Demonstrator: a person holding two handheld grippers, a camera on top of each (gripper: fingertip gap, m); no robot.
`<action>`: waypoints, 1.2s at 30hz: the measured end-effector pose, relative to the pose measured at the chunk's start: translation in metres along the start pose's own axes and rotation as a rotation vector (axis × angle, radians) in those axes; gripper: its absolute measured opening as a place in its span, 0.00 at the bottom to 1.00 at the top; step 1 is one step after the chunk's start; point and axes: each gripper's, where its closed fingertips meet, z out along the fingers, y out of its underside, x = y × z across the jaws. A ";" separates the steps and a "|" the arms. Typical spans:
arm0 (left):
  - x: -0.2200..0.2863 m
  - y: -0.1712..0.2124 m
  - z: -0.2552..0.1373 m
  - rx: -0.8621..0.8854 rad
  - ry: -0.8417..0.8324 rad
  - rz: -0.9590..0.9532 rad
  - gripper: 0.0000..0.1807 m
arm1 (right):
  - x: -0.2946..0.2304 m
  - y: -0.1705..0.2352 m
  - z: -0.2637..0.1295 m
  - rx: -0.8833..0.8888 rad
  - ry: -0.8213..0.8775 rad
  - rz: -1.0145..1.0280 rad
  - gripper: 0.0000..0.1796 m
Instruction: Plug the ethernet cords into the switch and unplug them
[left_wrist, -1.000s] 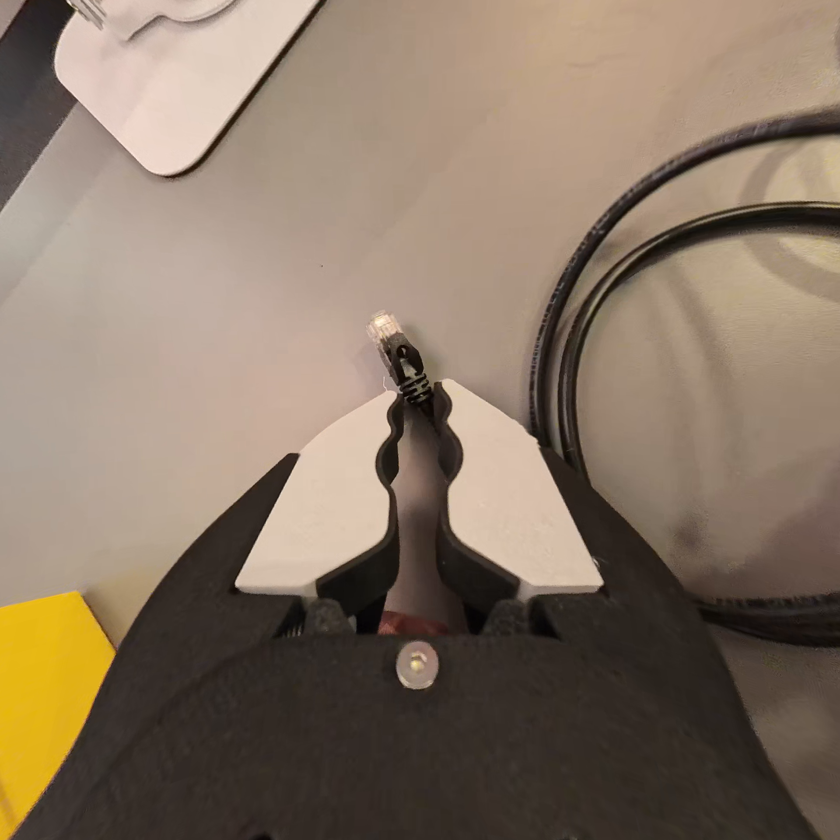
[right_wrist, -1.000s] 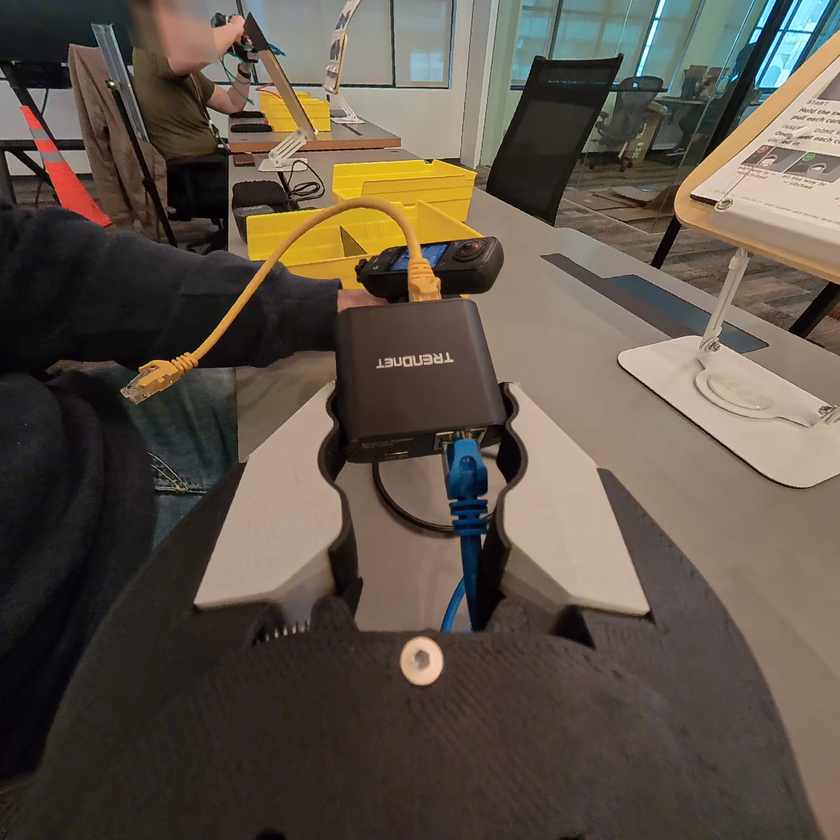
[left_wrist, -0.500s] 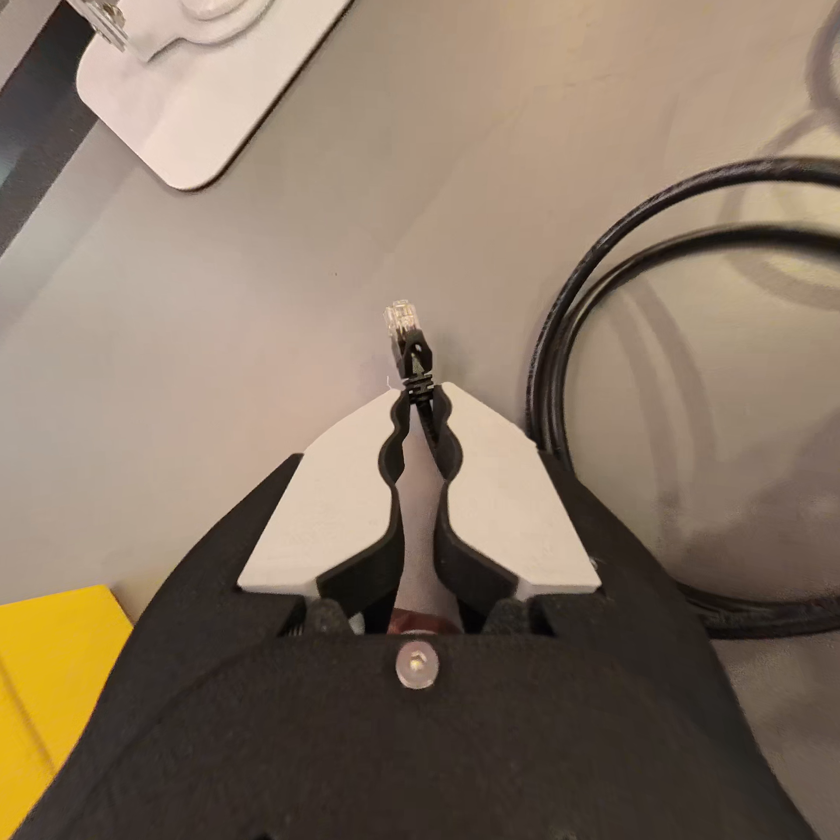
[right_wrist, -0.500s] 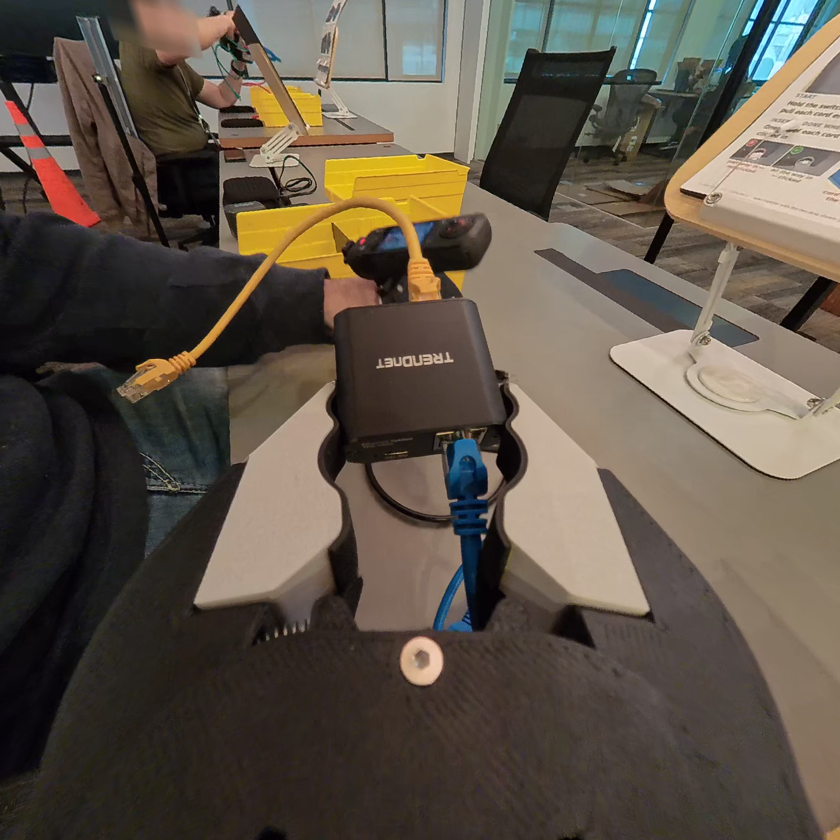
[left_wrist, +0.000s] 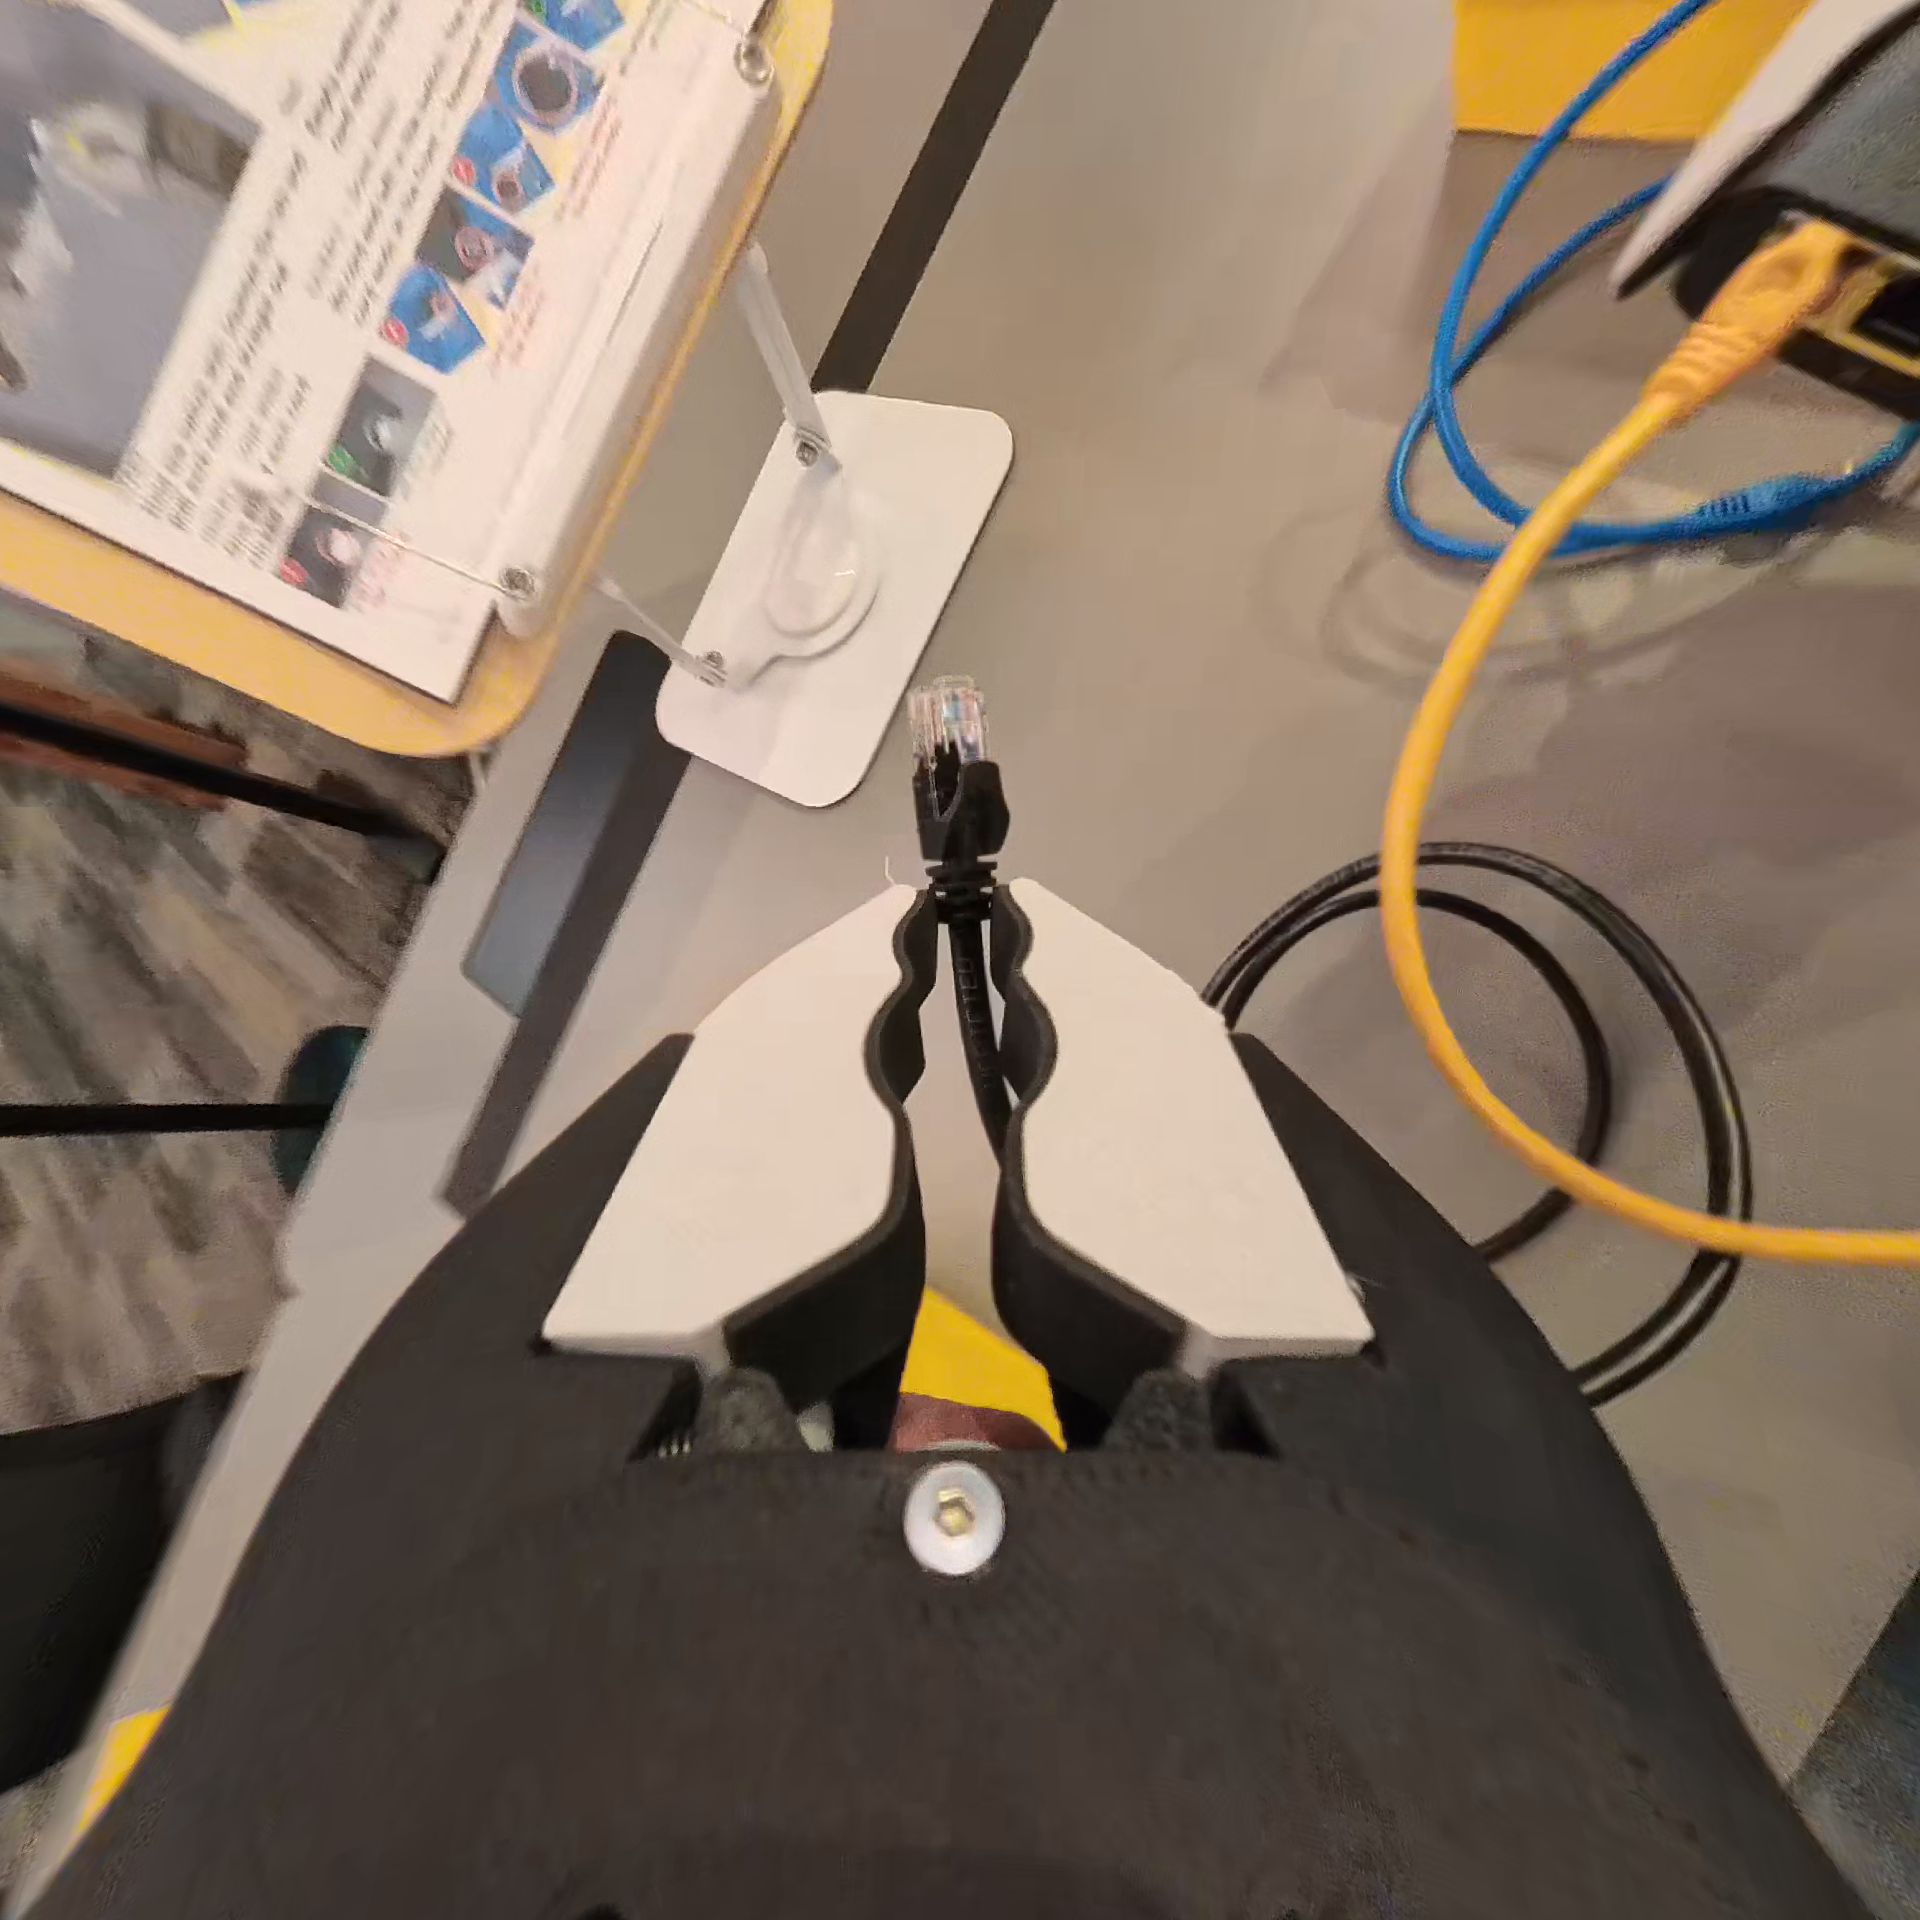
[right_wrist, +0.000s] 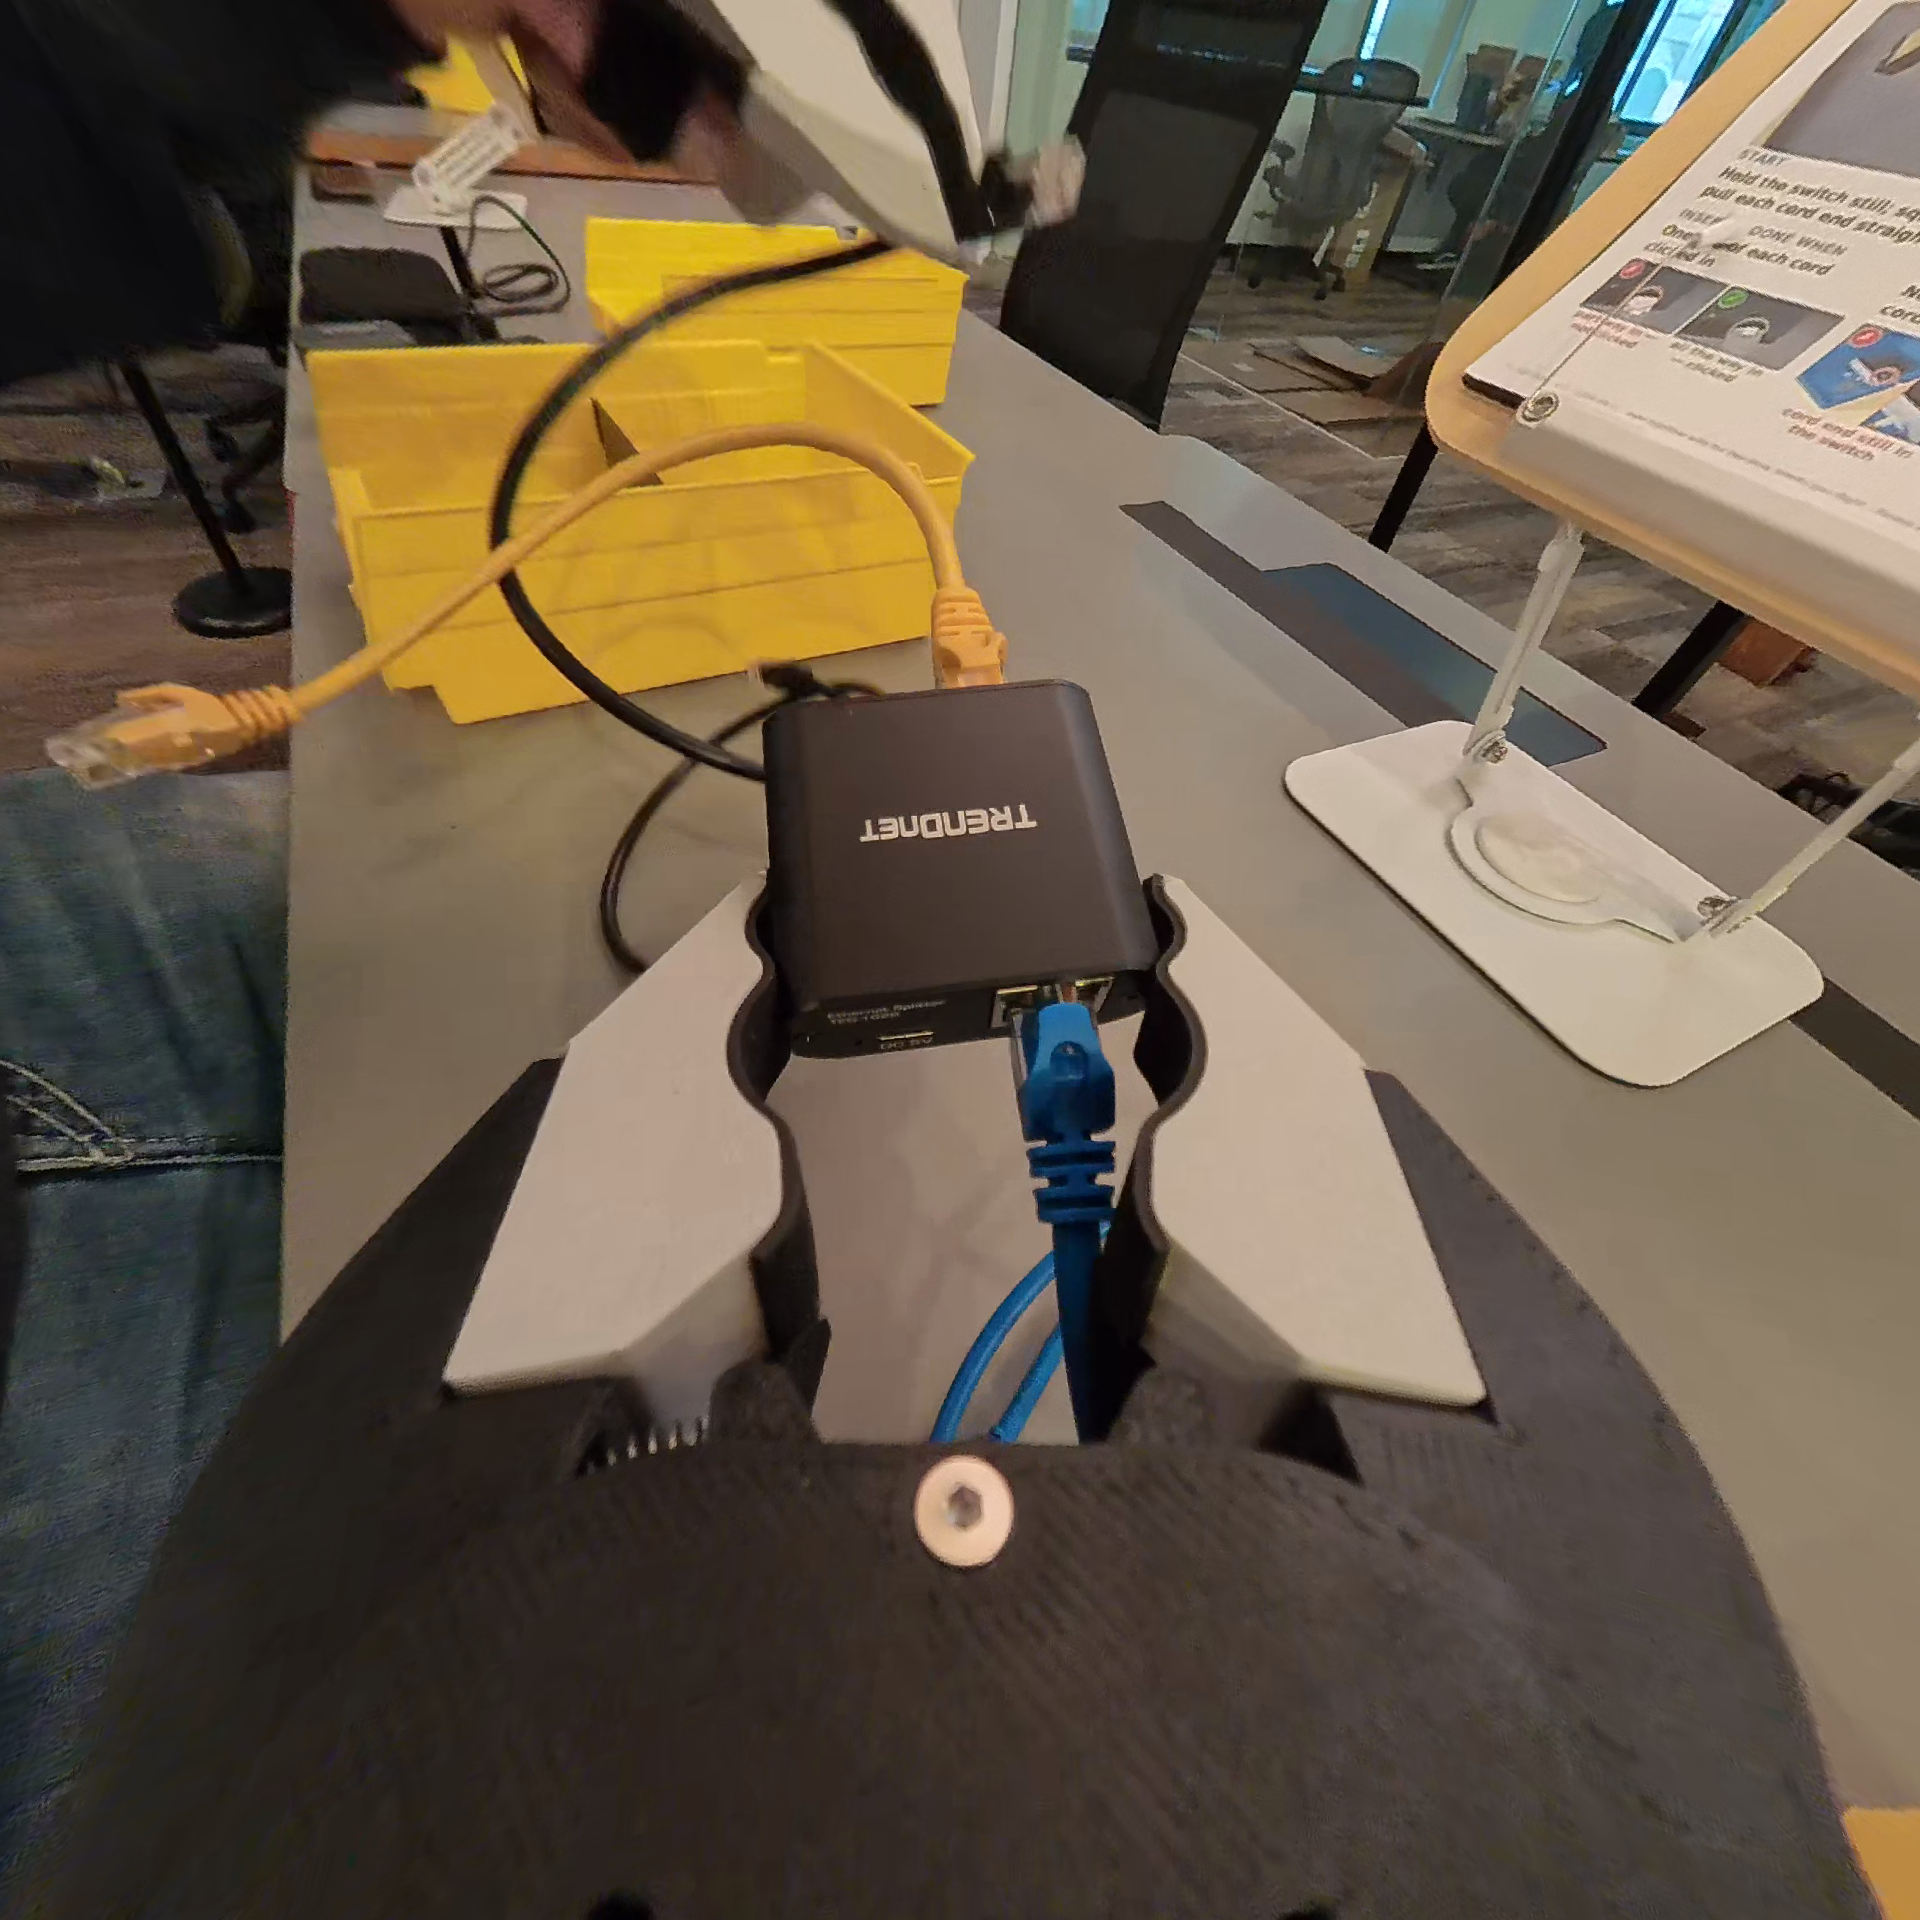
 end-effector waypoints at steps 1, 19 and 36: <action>-0.001 -0.003 -0.007 -0.018 -0.002 0.050 0.05 | 0.002 0.000 0.003 -0.005 0.006 -0.005 0.36; 0.113 -0.020 0.035 -0.150 0.354 0.413 0.06 | 0.003 -0.001 0.037 -0.008 -0.048 -0.106 0.36; 0.115 -0.015 0.027 -0.206 0.521 0.404 0.05 | 0.001 -0.003 0.041 -0.011 -0.022 -0.253 0.36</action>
